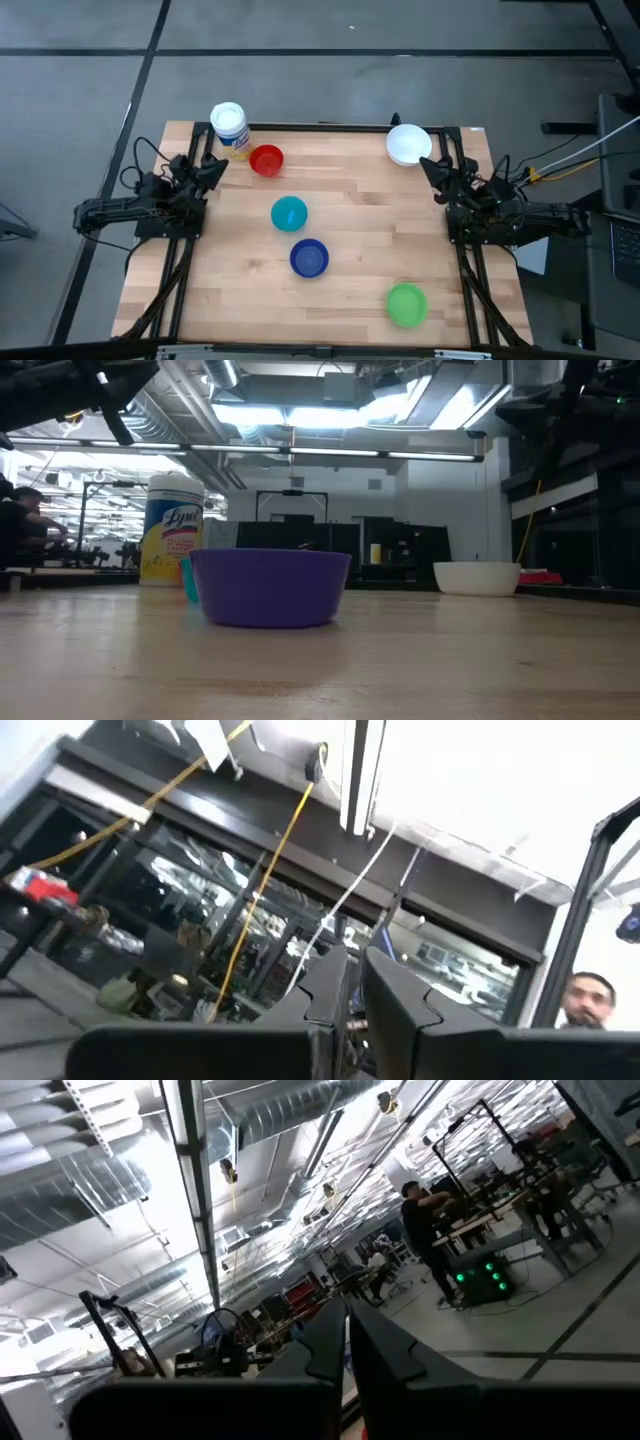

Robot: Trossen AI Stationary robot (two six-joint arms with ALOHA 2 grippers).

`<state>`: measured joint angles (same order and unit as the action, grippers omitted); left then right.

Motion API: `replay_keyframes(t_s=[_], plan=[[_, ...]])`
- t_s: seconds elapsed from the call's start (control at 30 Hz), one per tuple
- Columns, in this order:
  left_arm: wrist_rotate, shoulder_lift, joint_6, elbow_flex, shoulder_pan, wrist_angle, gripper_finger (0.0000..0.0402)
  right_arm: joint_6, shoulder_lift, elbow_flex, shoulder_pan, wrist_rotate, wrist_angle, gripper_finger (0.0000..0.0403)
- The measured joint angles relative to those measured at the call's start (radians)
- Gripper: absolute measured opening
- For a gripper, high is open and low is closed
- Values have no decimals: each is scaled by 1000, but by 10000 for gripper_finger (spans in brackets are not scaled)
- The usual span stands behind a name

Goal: Nest bowls inside each other
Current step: Stack the green bowl on the white bowl

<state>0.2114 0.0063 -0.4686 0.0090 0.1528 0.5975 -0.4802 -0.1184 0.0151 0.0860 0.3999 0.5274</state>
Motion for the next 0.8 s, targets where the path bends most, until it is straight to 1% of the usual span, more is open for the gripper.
replay_keyframes(t_s=[0.17,0.27,0.33,0.43,0.5,0.53,0.63,0.7,0.73,0.8], plan=[[-6,2,46,0,0,10,31,-9,-1,0,0,0,-4,22],[-4,1,-1,0,0,53,31,-9,-2,0,0,0,-4,22],[-5,1,3,0,0,83,31,-10,-2,0,0,0,-4,22],[-55,1,74,0,0,73,31,-10,-2,0,0,0,-4,22],[-84,2,89,0,0,66,31,-11,-2,0,0,0,-4,22],[-83,2,69,0,0,56,31,-12,-2,0,0,0,-3,22],[0,6,-61,1,0,24,31,-57,-2,4,0,0,0,22],[26,23,-95,16,0,-31,31,-82,-6,31,0,-14,-3,22],[35,39,-109,34,0,-66,32,-84,-15,55,0,-32,-3,22],[36,93,-112,111,0,-137,36,-64,-65,130,0,-49,-27,22]])
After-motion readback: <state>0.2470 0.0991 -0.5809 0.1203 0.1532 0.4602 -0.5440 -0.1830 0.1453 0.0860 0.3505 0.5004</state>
